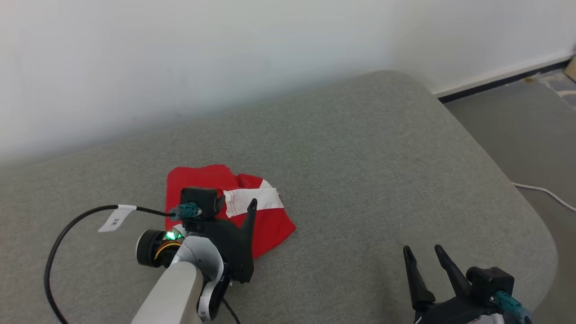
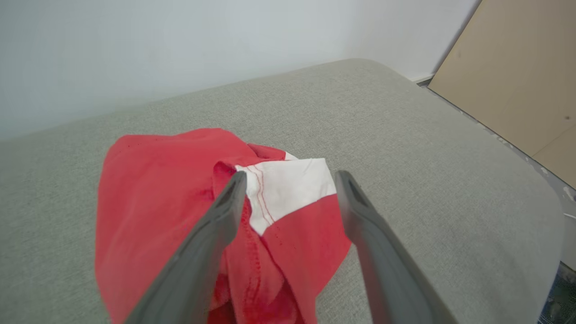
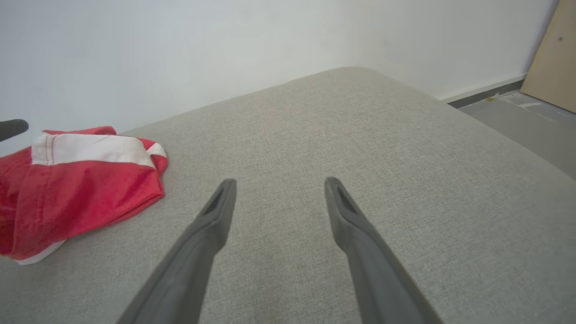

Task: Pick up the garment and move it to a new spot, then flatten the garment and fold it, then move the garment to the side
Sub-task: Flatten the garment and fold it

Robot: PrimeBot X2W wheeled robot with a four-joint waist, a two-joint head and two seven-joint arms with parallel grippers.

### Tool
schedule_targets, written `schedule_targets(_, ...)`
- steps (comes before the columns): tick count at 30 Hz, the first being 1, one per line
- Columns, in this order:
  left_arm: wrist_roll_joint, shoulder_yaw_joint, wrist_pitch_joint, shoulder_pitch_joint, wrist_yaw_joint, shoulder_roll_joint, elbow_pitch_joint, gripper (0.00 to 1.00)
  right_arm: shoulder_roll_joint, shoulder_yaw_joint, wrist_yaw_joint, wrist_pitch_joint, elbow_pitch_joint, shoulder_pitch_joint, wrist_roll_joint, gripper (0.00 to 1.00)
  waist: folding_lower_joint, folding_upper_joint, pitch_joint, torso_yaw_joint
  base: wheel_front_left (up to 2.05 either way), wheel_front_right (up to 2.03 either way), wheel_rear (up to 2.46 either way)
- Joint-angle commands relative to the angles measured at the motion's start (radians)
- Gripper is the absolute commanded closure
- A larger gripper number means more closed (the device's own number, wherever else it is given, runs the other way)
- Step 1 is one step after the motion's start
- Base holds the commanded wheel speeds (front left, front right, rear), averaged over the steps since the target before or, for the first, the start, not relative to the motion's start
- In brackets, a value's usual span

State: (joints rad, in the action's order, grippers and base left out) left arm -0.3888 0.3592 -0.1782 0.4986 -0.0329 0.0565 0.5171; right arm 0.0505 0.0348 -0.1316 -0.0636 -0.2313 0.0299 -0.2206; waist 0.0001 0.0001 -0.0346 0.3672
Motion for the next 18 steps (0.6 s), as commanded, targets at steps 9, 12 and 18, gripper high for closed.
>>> schedule_targets(9, 0.029, -0.022, 0.001, 0.059, 0.104, 0.012, 0.090, 0.00, 0.000, 0.004, 0.002, -0.026, -0.027, 0.026, -0.014, 0.00, -0.0001, -0.0001, -0.056, 0.067, 0.00, 0.00, 0.00)
schedule_targets(12, 0.036, -0.022, 0.005, 0.057, 0.123, 0.016, 0.100, 0.00, 0.000, 0.002, 0.002, -0.028, -0.031, 0.027, -0.011, 0.00, -0.0001, -0.0001, -0.051, 0.054, 0.00, 0.00, 0.00)
schedule_targets(18, 0.017, -0.015, -0.026, 0.022, 0.123, 0.022, 0.099, 0.00, 0.000, 0.002, 0.002, -0.021, -0.034, 0.026, 0.003, 0.00, -0.0001, -0.0001, -0.033, 0.031, 0.00, 0.00, 0.00)
